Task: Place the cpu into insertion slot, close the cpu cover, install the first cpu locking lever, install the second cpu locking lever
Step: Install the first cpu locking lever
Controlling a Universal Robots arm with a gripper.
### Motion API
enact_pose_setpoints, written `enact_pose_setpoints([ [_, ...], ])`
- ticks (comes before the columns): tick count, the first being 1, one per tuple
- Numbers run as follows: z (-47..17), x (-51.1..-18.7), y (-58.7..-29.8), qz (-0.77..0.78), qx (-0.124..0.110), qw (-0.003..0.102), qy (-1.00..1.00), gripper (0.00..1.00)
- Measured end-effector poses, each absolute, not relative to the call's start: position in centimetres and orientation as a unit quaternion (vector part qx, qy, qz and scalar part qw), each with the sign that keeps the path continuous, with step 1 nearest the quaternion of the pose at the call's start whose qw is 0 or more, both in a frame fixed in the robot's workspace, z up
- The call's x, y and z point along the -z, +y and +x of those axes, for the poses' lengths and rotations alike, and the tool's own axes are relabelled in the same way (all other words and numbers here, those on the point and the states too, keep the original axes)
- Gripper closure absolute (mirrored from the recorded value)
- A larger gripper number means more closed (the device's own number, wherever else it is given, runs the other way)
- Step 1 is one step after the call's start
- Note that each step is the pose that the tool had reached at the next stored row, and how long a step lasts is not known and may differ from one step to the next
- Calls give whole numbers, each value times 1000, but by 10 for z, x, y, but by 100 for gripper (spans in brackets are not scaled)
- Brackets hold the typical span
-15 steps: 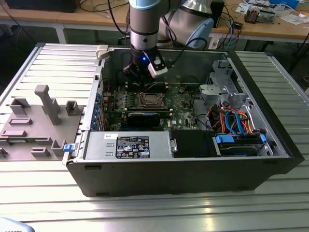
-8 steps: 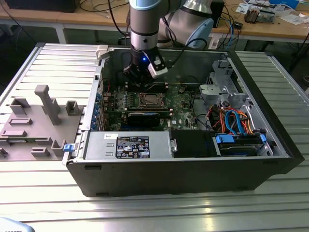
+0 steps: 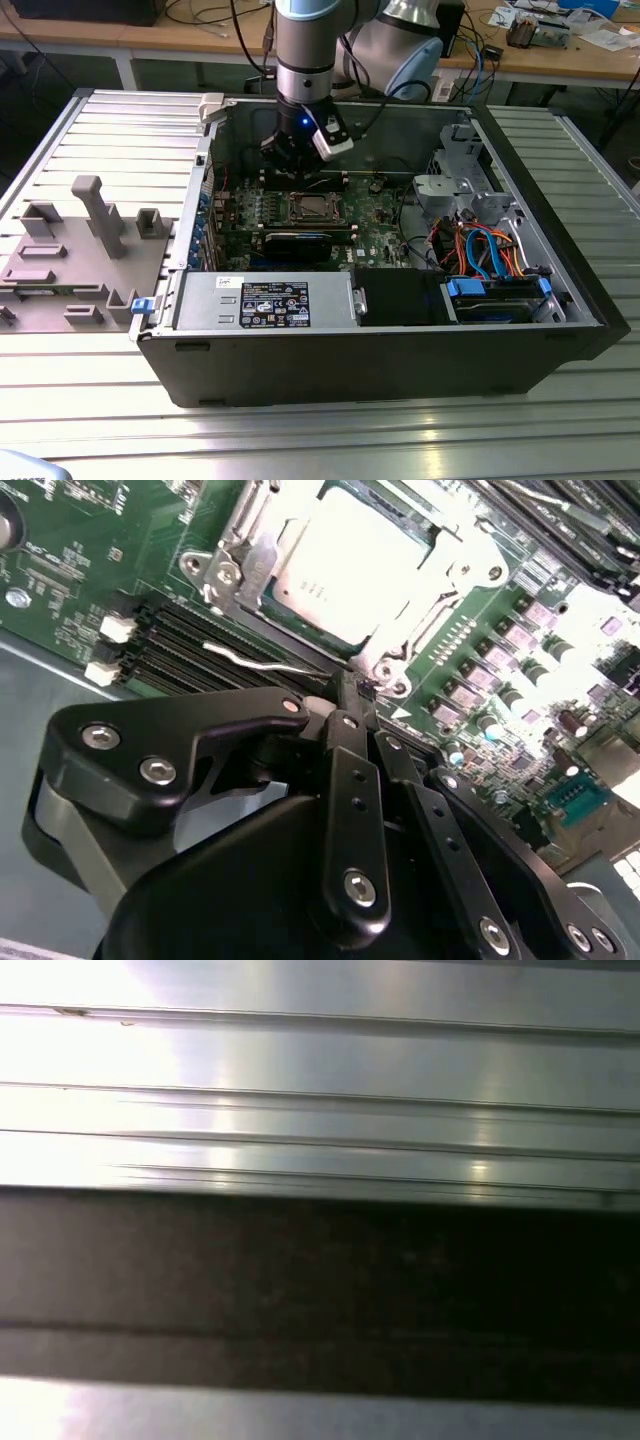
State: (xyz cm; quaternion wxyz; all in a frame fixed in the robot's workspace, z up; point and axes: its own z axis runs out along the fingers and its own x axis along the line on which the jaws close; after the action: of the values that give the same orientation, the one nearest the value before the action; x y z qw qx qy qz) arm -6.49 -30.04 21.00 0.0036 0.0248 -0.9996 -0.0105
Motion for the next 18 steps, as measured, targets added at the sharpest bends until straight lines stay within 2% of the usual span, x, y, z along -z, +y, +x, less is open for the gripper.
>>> enact_pose_setpoints([
  [18, -39, -202, -300, 25, 10, 5, -1000, 89],
])
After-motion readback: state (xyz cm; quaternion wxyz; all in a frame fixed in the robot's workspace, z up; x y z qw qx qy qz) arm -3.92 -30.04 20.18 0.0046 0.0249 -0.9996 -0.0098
